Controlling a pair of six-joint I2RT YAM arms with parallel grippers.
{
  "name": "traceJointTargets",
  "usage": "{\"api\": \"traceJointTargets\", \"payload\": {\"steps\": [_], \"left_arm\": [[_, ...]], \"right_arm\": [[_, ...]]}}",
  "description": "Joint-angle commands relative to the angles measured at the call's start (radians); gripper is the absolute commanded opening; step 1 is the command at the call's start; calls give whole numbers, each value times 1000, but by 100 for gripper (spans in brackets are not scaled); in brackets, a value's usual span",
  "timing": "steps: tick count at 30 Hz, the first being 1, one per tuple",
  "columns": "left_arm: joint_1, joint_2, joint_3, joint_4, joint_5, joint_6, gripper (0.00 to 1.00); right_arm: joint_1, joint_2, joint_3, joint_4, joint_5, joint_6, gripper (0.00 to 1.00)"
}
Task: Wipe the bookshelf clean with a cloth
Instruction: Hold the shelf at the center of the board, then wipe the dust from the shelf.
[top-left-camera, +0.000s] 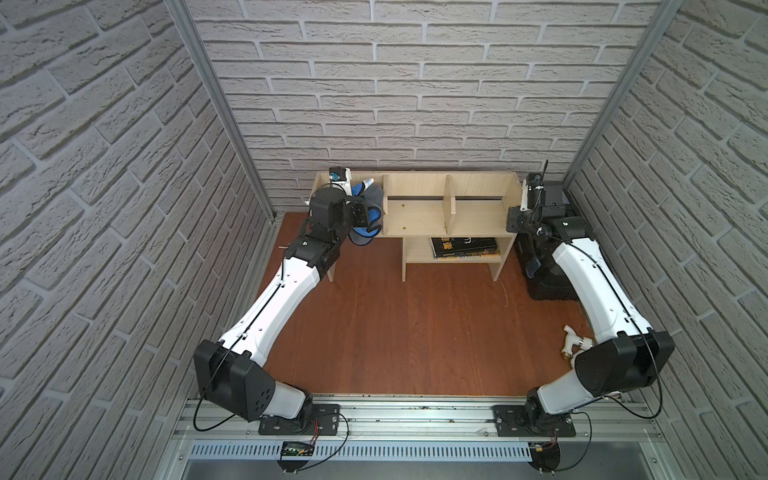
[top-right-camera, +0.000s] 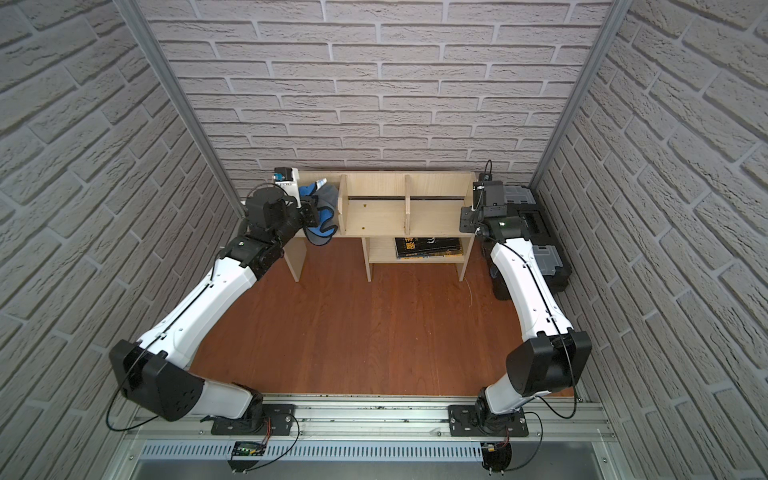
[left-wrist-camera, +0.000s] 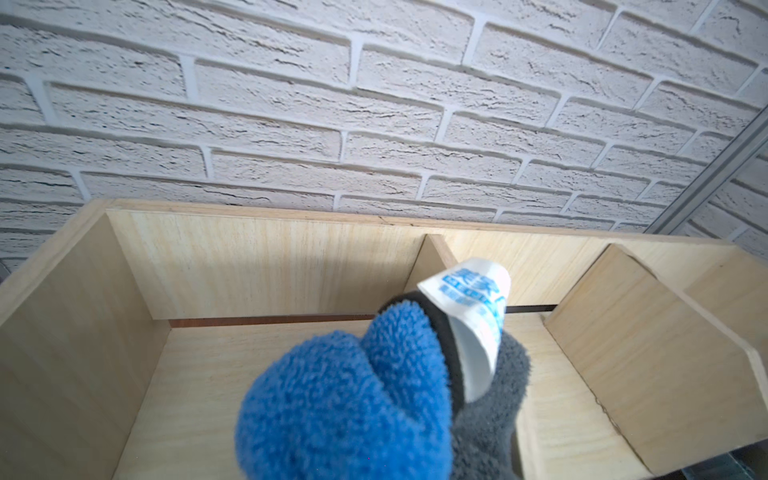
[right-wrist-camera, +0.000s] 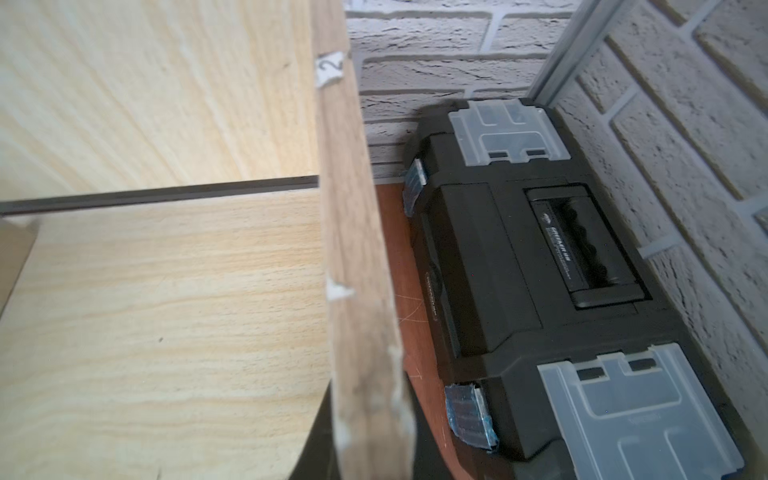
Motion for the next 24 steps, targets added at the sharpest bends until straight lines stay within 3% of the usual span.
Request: {"api": "traceJointTargets", "payload": {"steps": [1, 6, 14, 17, 22, 24], "left_arm": [[14, 47, 30, 50, -18, 23, 0], [48, 88, -24, 60, -32, 23, 0], [77, 55, -97, 86, -18, 24, 0], [86, 33, -106, 80, -16, 34, 0], [96, 11, -106, 62, -5, 62, 0], [100, 5, -113, 59, -2, 65, 0]], "right_arm": [[15, -8, -32, 44, 20, -6, 3], [14, -80, -63, 33, -33, -19, 3], [0, -224, -172, 75, -279, -60, 3], [-55, -236, -170, 90, -413, -49, 3], [-200, -253, -194, 193, -755, 15, 3], [-220, -246, -183, 201, -792, 8, 3]]}}
